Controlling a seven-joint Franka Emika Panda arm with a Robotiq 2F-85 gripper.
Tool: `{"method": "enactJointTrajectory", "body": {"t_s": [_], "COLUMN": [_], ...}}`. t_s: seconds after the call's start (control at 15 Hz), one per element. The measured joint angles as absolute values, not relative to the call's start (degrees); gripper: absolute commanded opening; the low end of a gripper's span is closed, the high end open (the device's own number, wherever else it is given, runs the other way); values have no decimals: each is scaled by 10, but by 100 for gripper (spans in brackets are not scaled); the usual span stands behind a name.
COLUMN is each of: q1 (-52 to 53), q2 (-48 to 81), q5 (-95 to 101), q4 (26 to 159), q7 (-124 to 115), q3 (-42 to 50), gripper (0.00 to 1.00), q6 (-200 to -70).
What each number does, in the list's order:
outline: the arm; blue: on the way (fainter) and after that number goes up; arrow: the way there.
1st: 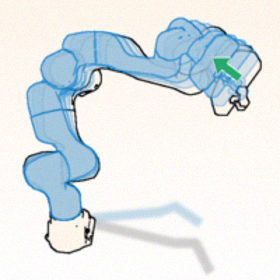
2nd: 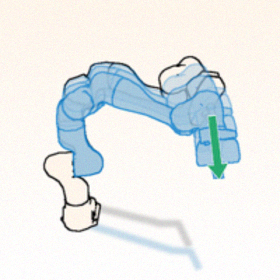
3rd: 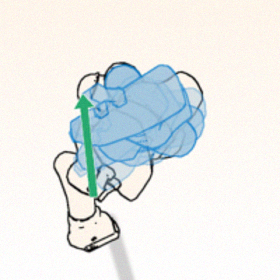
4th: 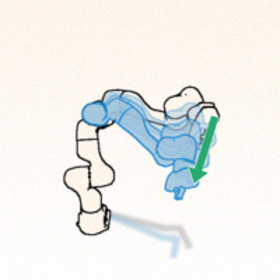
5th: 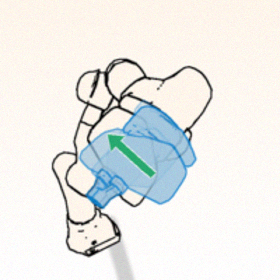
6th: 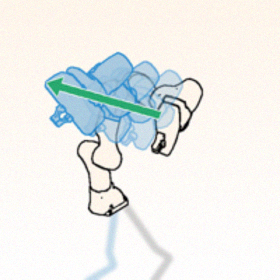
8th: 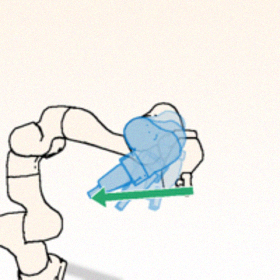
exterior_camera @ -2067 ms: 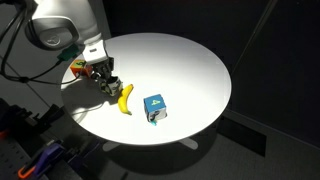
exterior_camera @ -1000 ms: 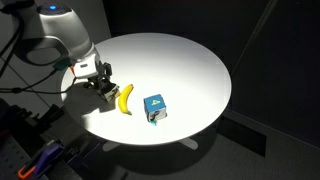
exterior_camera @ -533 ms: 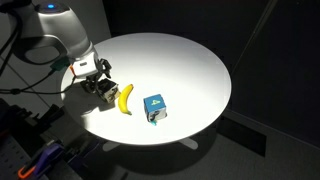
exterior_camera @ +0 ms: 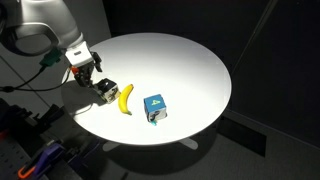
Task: Move the black cube towards the edge of the table
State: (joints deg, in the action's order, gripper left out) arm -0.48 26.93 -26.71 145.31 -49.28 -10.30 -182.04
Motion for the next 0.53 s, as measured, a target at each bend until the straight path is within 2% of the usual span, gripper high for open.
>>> {"method": "enactJointTrajectory", "body": {"t_s": [0.53], "q1": [79], "q2": [195], "q5": [-157], "q4": [1451], "q7": [-394], "q3": [0], "gripper": [100], "q6": [-1718]}}
